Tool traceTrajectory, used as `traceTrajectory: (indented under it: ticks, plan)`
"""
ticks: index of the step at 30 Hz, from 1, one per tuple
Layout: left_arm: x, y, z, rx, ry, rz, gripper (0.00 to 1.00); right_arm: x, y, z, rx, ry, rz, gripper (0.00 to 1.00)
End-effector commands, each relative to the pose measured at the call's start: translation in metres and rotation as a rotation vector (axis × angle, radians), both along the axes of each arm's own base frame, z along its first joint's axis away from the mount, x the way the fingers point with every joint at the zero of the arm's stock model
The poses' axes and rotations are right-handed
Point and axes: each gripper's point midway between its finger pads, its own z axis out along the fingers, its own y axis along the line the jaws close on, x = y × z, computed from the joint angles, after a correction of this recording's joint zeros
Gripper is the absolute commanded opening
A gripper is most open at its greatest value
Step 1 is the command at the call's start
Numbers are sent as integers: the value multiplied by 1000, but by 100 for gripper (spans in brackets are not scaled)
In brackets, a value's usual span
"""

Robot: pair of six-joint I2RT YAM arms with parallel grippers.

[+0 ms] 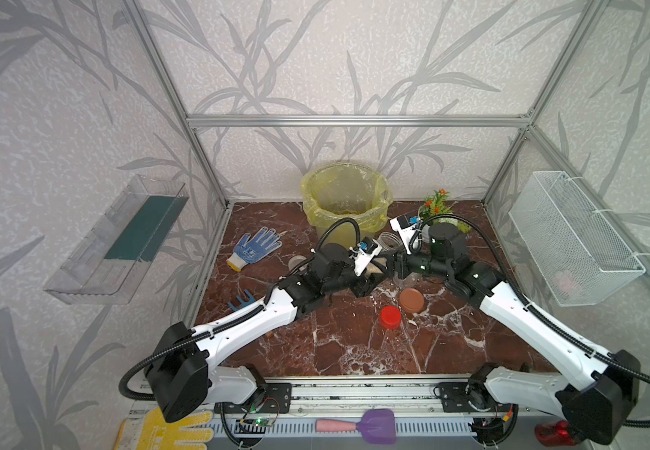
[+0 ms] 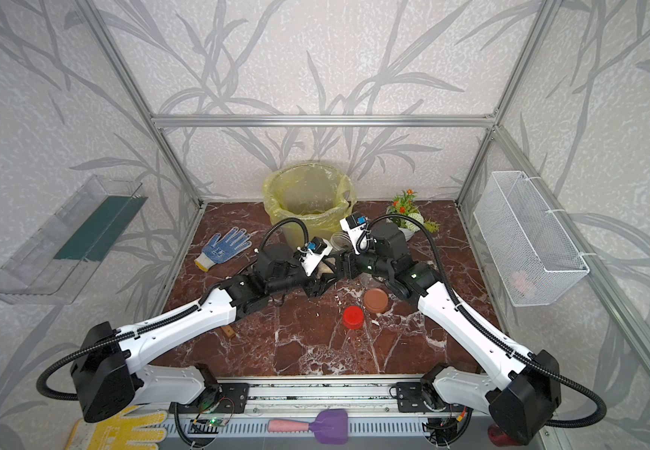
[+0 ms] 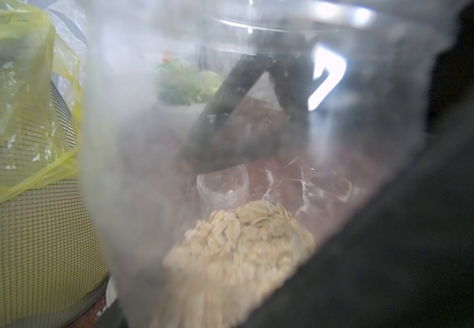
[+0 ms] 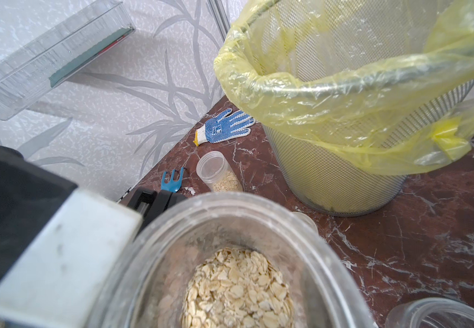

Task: Empty expired oatmeal from jars
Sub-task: Pour the expired oatmeal into the trash bin.

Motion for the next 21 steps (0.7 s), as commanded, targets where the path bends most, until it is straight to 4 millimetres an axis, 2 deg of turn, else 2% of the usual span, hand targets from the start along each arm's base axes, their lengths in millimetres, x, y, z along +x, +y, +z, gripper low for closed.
traceTrajectory:
  ticks: [1,7,16,18,21]
  plan:
    - [-7,-16,28,-23,-92,-83,27,9,4,18,44,-37,-30,34]
    - [-5,-10,28,-17,-99,-48,51,15,-3,26,59,-56,-90,27]
    - [-2,0,33,-25,-103,-7,67,19,-9,38,84,-66,-142,20]
    - [-3,3,34,-24,-104,3,83,20,-10,40,88,-70,-150,20]
    - [-2,9,35,-23,-100,29,91,22,-10,42,89,-71,-160,19]
